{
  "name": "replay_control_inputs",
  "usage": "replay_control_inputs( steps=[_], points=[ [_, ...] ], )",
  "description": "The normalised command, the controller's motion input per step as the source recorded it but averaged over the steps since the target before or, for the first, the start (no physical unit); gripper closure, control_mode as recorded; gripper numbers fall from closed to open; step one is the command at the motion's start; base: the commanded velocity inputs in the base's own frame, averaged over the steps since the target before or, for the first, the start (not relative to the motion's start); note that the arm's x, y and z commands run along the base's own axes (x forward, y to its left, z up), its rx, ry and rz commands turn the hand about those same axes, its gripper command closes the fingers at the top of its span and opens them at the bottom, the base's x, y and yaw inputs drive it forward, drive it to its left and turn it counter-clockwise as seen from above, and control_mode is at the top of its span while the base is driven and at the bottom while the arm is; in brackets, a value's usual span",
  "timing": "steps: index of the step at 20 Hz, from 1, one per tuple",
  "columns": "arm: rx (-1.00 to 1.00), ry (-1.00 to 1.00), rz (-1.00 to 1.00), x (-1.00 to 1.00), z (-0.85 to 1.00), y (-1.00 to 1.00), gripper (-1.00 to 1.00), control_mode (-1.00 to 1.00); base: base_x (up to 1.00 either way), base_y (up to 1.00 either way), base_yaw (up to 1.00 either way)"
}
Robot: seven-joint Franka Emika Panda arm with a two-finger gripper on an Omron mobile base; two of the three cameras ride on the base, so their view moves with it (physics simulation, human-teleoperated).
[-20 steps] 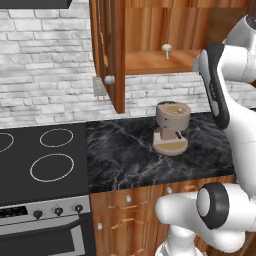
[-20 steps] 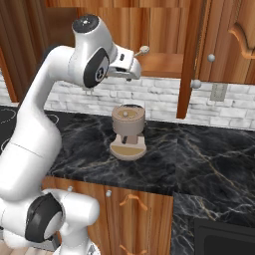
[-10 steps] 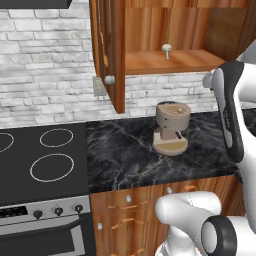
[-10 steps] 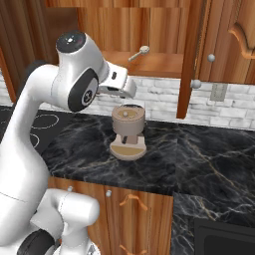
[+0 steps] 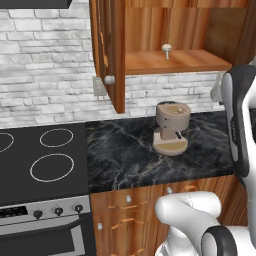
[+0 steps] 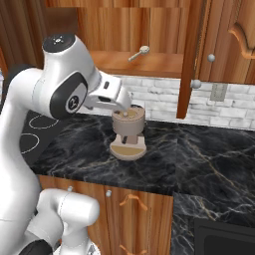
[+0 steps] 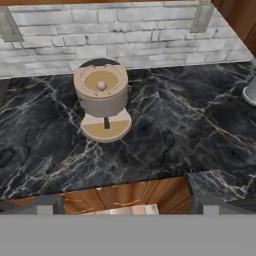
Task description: Pick up the bar soap and dish brush from the sink, and place them back in the cabinet, and close the cabinet doors.
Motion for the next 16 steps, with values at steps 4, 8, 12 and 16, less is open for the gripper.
replay_control_inputs(
  steps=[4, 8, 12, 16],
  points=[
    [0.00, 0.27, 0.00, -0.42, 0.00, 0.00, -1.00, -1.00, 0.00, 0.00, 0.00],
    [0.00, 0.15, 0.00, -0.38, 0.00, 0.00, -1.00, -1.00, 0.00, 0.00, 0.00],
    [0.00, 0.04, 0.00, -0.23, 0.00, 0.00, -1.00, -1.00, 0.00, 0.00, 0.00],
    [0.00, 0.00, 0.00, -0.20, 0.00, -0.02, -1.00, -1.00, 0.00, 0.00, 0.00]
  ],
)
